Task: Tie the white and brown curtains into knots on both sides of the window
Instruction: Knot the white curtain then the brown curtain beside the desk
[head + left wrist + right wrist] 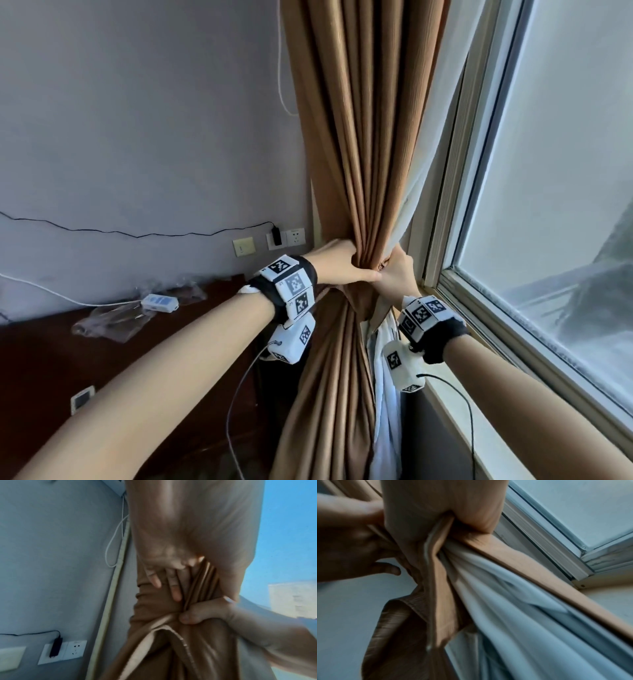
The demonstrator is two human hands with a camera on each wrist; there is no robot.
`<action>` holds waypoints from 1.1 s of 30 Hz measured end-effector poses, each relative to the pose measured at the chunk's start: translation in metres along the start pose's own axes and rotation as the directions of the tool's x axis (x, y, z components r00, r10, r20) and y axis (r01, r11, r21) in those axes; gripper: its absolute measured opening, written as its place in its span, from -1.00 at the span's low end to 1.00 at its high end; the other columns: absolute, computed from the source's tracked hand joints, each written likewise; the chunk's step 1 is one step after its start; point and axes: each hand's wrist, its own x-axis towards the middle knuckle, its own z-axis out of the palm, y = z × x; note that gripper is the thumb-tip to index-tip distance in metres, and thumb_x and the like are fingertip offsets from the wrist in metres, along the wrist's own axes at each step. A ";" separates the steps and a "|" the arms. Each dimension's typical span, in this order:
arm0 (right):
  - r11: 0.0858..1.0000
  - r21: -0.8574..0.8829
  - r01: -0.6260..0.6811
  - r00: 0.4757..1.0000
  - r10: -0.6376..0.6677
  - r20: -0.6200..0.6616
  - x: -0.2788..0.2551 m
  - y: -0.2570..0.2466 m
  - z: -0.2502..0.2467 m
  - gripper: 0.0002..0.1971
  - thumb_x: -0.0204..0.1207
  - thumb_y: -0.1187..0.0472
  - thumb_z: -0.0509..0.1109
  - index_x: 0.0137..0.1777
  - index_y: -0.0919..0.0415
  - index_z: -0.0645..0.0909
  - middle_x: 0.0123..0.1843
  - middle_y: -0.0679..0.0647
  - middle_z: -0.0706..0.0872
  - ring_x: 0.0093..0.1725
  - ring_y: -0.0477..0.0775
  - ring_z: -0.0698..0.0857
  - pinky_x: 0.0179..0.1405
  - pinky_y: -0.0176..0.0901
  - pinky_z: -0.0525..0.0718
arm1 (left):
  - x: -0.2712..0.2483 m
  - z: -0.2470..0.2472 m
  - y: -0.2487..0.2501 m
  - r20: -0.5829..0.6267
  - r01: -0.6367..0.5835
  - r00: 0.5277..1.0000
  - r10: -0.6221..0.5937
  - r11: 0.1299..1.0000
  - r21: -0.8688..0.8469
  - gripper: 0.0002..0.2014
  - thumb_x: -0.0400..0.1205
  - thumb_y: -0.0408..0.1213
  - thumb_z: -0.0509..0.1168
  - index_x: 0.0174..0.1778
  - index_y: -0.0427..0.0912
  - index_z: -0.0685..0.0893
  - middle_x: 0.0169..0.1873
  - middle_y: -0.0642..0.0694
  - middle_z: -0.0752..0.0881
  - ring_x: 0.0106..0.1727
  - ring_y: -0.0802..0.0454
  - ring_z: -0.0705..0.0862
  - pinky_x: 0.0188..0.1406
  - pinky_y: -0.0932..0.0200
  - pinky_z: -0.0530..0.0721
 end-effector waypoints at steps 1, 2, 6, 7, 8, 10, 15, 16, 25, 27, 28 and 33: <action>1.000 0.016 -0.017 1.000 0.017 -0.009 0.001 0.001 -0.003 -0.47 0.21 -0.02 0.55 0.16 0.14 0.56 -0.15 -0.19 0.71 -0.10 -0.19 0.66 -0.16 -0.41 0.57 | 0.000 0.000 -0.004 -0.051 -0.038 0.998 0.035 0.997 -0.068 -0.48 0.44 0.20 0.45 0.21 -0.05 0.72 0.17 -0.04 0.75 0.20 0.02 0.69 0.09 0.22 0.61; 0.999 0.021 -0.034 0.999 0.035 -0.014 0.001 0.002 -0.007 -0.49 0.21 0.07 0.61 0.16 0.11 0.55 -0.16 -0.22 0.69 -0.10 -0.19 0.65 -0.18 -0.43 0.54 | 0.000 -0.001 -0.010 -0.124 -0.070 0.991 0.049 0.984 -0.164 -0.62 0.45 0.11 0.49 0.06 -0.03 0.77 0.04 -0.01 0.80 0.09 0.08 0.72 0.02 0.23 0.62; 0.999 0.005 -0.054 0.998 0.054 -0.018 0.002 0.007 -0.017 -0.40 0.13 0.28 0.68 0.19 0.16 0.56 -0.18 -0.25 0.64 -0.07 -0.12 0.63 -0.12 -0.40 0.50 | 0.002 0.013 -0.051 -0.161 0.006 0.985 -0.065 0.940 -0.341 -0.87 0.56 -0.18 0.45 -0.05 -0.13 0.79 -0.02 -0.11 0.81 0.03 0.03 0.71 0.14 0.12 0.60; 0.999 0.002 -0.053 0.999 0.053 -0.011 0.002 0.008 -0.017 -0.39 0.12 0.27 0.69 0.20 0.17 0.55 -0.18 -0.25 0.63 -0.07 -0.12 0.62 -0.12 -0.41 0.50 | 0.003 0.021 -0.060 -0.111 0.035 0.991 -0.074 0.946 -0.322 -0.85 0.63 -0.22 0.37 0.03 -0.17 0.78 0.05 -0.12 0.79 0.09 0.02 0.69 0.21 0.14 0.58; 0.999 0.001 -0.050 0.999 0.050 -0.003 0.002 0.008 -0.017 -0.37 0.11 0.25 0.69 0.21 0.18 0.55 -0.16 -0.22 0.64 -0.05 -0.10 0.63 -0.09 -0.38 0.52 | 0.004 0.030 -0.067 -0.083 0.052 0.993 -0.079 0.956 -0.289 -0.82 0.68 -0.26 0.29 0.10 -0.20 0.76 0.11 -0.12 0.77 0.15 0.00 0.68 0.23 0.18 0.55; 0.999 0.002 -0.043 0.999 0.043 0.015 0.001 0.008 -0.015 -0.34 0.10 0.23 0.69 0.23 0.15 0.54 -0.10 -0.16 0.67 0.01 -0.05 0.65 -0.01 -0.25 0.55 | 0.008 0.046 -0.078 -0.080 0.061 0.993 -0.084 0.965 -0.256 -0.79 0.72 -0.30 0.21 0.16 -0.23 0.71 0.15 -0.14 0.74 0.21 -0.06 0.66 0.23 0.20 0.50; 0.999 -0.005 -0.037 0.999 0.037 0.022 0.001 0.010 -0.018 -0.36 0.09 0.23 0.69 0.19 0.08 0.54 -0.15 -0.27 0.65 -0.04 -0.13 0.64 -0.16 -0.46 0.50 | 0.006 0.050 -0.071 0.033 0.041 0.999 -0.031 0.917 -0.397 -0.74 0.69 -0.12 0.27 0.10 -0.22 0.72 0.00 -0.08 0.72 0.05 0.07 0.62 0.02 0.34 0.49; 0.999 -0.001 -0.037 0.999 0.037 0.021 0.001 0.010 -0.019 -0.36 0.09 0.23 0.69 0.19 0.06 0.54 -0.15 -0.31 0.65 -0.03 -0.14 0.65 -0.18 -0.50 0.49 | 0.004 0.049 -0.070 0.066 0.062 0.997 -0.038 0.907 -0.416 -0.69 0.69 -0.03 0.24 0.09 -0.19 0.73 -0.02 -0.02 0.72 0.02 0.14 0.60 0.00 0.39 0.46; 0.997 0.055 -0.046 0.997 0.042 0.071 -0.002 0.008 -0.024 -0.29 0.11 0.17 0.74 0.27 0.09 0.53 -0.10 -0.33 0.64 0.05 -0.12 0.65 0.06 -0.25 0.56 | 0.012 0.034 -0.069 0.059 0.110 0.994 -0.092 0.842 -0.527 -0.93 0.57 -0.38 0.39 -0.14 -0.12 0.69 -0.13 -0.15 0.78 -0.08 0.04 0.69 0.02 0.23 0.54; 0.996 0.074 -0.056 0.996 0.050 0.074 -0.001 0.009 -0.024 -0.31 0.13 0.15 0.74 0.27 0.10 0.54 -0.09 -0.35 0.64 -0.01 -0.21 0.66 0.03 -0.31 0.57 | 0.012 0.031 -0.072 0.039 0.095 0.995 -0.088 0.854 -0.511 -0.93 0.55 -0.31 0.45 -0.10 -0.11 0.71 -0.10 -0.10 0.80 -0.06 0.10 0.71 0.08 0.25 0.53; 0.995 0.085 -0.061 0.996 0.055 0.070 -0.002 0.009 -0.023 -0.32 0.14 0.12 0.74 0.27 0.09 0.54 -0.08 -0.36 0.64 -0.04 -0.30 0.64 0.00 -0.37 0.57 | 0.012 0.032 -0.074 0.029 0.086 0.996 -0.082 0.867 -0.490 -0.90 0.54 -0.28 0.48 -0.08 -0.09 0.70 -0.09 -0.05 0.80 -0.04 0.12 0.72 0.11 0.25 0.55; 0.989 0.124 -0.086 0.996 0.083 0.031 -0.002 0.011 -0.020 -0.41 0.18 0.07 0.71 0.21 0.12 0.61 -0.07 -0.30 0.70 -0.04 -0.34 0.67 0.03 -0.36 0.63 | 0.011 0.042 -0.091 -0.038 0.024 0.999 -0.037 0.954 -0.298 -0.72 0.39 -0.21 0.59 -0.18 0.25 0.67 -0.06 0.07 0.80 0.09 0.07 0.74 0.35 -0.05 0.58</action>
